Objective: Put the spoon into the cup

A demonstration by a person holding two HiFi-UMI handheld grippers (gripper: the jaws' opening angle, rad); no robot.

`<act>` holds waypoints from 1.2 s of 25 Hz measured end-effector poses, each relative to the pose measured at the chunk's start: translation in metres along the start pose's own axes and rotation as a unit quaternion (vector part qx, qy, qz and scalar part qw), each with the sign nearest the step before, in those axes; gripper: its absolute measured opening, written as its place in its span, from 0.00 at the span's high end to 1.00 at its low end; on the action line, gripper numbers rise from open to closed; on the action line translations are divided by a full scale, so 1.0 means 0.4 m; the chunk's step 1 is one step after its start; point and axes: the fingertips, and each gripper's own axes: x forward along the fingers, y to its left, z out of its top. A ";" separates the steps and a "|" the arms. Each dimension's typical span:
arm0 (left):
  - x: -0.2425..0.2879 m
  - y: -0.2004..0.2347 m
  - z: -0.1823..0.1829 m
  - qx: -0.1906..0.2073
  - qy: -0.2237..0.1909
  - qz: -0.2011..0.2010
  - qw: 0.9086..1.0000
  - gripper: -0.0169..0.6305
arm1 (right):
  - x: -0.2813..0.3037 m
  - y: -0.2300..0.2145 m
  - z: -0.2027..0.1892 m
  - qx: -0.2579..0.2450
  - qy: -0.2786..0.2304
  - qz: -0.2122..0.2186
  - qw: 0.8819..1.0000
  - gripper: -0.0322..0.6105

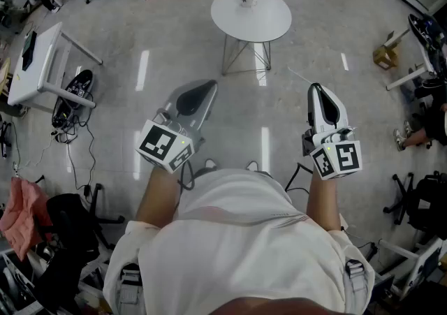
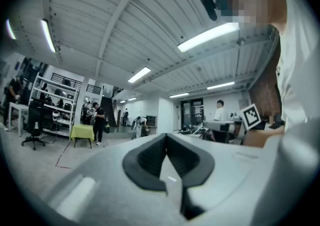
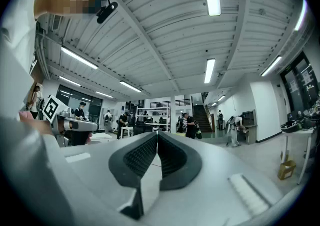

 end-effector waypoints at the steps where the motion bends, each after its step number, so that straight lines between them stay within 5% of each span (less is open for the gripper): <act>1: -0.001 -0.002 -0.001 0.000 0.000 -0.001 1.000 0.97 | 0.000 0.002 0.001 -0.001 0.000 0.001 1.000 0.93; 16: -0.021 0.036 -0.014 -0.006 0.000 -0.009 1.000 0.97 | 0.037 0.043 -0.011 -0.009 0.008 0.001 1.000 0.93; 30: -0.119 0.188 -0.039 -0.007 0.003 0.002 1.000 0.97 | 0.171 0.162 -0.030 0.005 -0.003 0.010 1.000 0.93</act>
